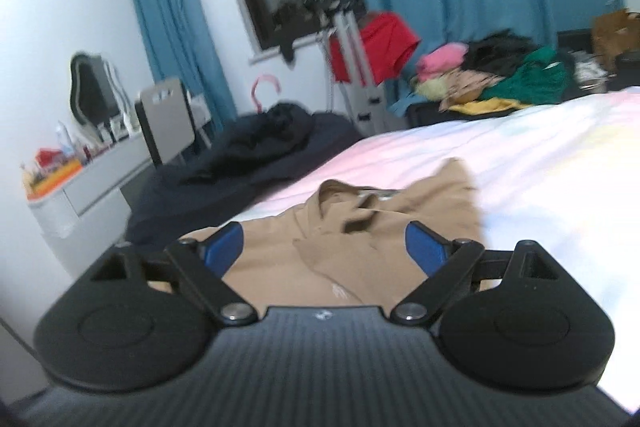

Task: Fold clothes
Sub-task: 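Fold the lifted side edge over onto the shirt body, open right gripper, then grasp the opposite side edge with the left gripper and fold it over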

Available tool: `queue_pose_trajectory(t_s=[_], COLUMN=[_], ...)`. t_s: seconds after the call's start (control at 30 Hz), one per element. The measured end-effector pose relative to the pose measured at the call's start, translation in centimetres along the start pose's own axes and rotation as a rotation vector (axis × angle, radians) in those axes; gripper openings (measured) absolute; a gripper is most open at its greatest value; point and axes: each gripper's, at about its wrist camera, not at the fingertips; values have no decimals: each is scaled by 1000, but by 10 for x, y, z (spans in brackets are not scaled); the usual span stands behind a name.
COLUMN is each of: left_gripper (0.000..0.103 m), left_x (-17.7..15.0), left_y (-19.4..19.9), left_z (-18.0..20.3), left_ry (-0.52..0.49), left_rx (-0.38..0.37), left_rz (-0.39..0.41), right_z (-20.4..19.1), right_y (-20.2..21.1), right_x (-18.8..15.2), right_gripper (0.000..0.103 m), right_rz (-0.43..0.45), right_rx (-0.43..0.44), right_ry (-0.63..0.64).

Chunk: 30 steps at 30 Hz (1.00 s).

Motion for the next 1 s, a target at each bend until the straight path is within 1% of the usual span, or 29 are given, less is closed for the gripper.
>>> queue_pose_trajectory(t_s=[0.1, 0.17, 0.2, 0.27, 0.3, 0.37, 0.43, 0.47, 0.53, 0.7, 0.77, 0.8, 0.9, 0.93, 0.97, 1.0], left_gripper=[100, 100, 100, 100, 100, 100, 99, 95, 92, 87, 82, 81, 76, 74, 69, 67], left_x=[-4, -9, -12, -19, -22, -29, -35, -38, -41, -48, -52, -55, -66, -70, -75, -79], left_y=[16, 26, 31, 39, 42, 49, 52, 53, 55, 65, 67, 67, 64, 63, 63, 64], left_z=[13, 25, 32, 45, 52, 66, 78, 85, 102, 151, 174, 185, 213, 222, 231, 240], left_ry=[-21, -55, -77, -119, -133, -156, -164, -161, -139, -92, -82, -79, -62, -66, -81, -102], left_rx=[-29, -42, -47, -65, -80, -113, -142, -159, -192, -304, -342, -357, -383, -388, -388, -386], left_rz=[8, 12, 12, 5, -4, -26, -58, -87, -153, -287, -350, -385, -491, -514, -527, -535], right_z=[17, 31, 37, 50, 56, 66, 78, 85, 102, 138, 149, 154, 166, 169, 173, 176], right_y=[72, 115, 134, 162, 172, 189, 203, 209, 220, 240, 243, 243, 246, 246, 248, 249], right_x=[-5, -10, -13, -21, -24, -25, -25, -23, -19, -20, -20, -20, -21, -21, -22, -24], right_gripper=[89, 89, 89, 89, 89, 89, 89, 89, 89, 89, 89, 89, 89, 89, 89, 89], right_rz=[42, 69, 84, 98, 94, 114, 159, 183, 231, 326, 336, 338, 347, 353, 356, 359], right_rx=[-59, -109, -117, -123, -136, -166, -187, -202, -235, -322, -330, -329, -343, -349, -350, -349], right_ry=[-41, -79, -100, -125, -128, -121, -131, -146, -177, -231, -252, -260, -269, -272, -284, -297])
Point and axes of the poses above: each gripper's, at about its wrist camera, not at the fingertips, and y roughly against the way its jaws point, z to its right, x to its top, and after that the axes turned 8 degrees about z, right-handed
